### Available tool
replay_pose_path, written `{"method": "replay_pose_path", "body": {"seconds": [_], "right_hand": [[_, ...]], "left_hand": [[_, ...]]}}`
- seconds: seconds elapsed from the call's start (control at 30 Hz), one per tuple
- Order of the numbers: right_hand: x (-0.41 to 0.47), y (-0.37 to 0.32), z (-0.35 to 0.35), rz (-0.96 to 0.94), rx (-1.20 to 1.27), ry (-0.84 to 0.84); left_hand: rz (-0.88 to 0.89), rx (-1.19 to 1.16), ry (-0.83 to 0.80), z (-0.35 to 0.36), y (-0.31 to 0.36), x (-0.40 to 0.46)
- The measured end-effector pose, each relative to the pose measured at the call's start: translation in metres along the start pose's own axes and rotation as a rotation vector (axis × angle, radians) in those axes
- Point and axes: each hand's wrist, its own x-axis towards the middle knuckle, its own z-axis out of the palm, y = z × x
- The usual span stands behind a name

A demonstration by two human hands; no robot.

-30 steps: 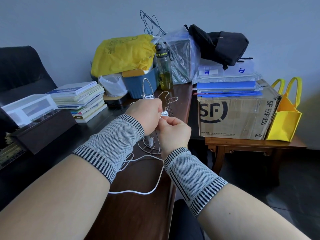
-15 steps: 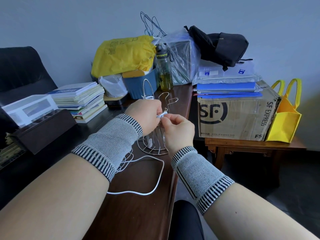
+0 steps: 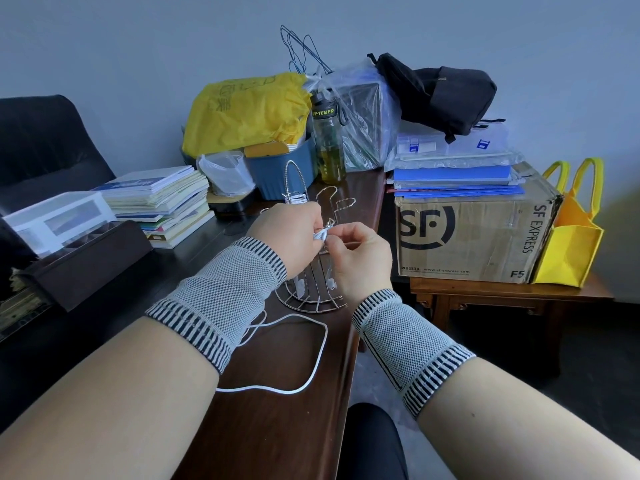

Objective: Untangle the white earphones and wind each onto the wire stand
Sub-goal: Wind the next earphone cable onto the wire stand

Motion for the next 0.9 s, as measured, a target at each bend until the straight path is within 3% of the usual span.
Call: {"method": "replay_pose_path", "body": {"seconds": [0.33, 0.73, 0.9], "right_hand": [[0.006, -0.006, -0.009, -0.078, 0.03, -0.065], [0.009, -0.002, -0.015, -0.24, -0.109, -0.131], [0.01, 0.001, -0.015, -0.208, -0.091, -0.115]], "left_hand": [[-0.029, 0.01, 0.042, 0.002, 0.003, -0.002], [0.015, 0.032, 0.075, 0.004, 0.003, -0.006], [0.007, 0.016, 0.103, 0.007, 0.004, -0.009]]}}
